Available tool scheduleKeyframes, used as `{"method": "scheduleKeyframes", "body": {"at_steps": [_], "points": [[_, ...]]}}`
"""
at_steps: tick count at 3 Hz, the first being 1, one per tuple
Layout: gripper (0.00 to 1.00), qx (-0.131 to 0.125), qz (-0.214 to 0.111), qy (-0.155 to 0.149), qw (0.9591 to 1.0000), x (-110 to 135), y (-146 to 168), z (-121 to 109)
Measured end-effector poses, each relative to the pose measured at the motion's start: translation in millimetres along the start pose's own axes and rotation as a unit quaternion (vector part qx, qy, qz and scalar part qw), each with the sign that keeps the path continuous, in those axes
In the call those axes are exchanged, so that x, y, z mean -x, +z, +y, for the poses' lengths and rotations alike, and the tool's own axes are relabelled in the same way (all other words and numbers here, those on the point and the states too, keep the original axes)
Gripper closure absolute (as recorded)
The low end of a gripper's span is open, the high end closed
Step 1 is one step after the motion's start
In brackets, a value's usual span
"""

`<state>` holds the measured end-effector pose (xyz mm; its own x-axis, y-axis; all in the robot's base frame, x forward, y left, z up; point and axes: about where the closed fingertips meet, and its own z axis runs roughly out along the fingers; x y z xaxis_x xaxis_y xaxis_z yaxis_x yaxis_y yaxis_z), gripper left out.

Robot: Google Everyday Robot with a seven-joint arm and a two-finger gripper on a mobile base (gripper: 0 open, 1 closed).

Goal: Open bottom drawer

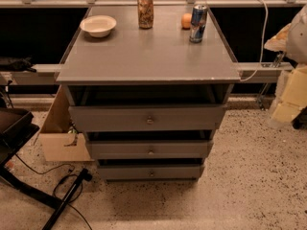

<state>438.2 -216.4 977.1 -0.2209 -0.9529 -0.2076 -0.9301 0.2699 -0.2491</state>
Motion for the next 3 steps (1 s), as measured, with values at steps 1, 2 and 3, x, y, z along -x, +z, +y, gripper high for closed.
{"method": "scheduleKeyframes", "body": {"at_steps": [1, 2, 3], "points": [[0.0, -0.004, 0.003, -0.001, 1.0, 0, -2, 0], [0.0, -0.015, 0.01, -0.004, 0.9998, 1, -7, -1], [0.0, 0.01, 0.0, -0.024, 0.9997, -4, 42, 8]]}}
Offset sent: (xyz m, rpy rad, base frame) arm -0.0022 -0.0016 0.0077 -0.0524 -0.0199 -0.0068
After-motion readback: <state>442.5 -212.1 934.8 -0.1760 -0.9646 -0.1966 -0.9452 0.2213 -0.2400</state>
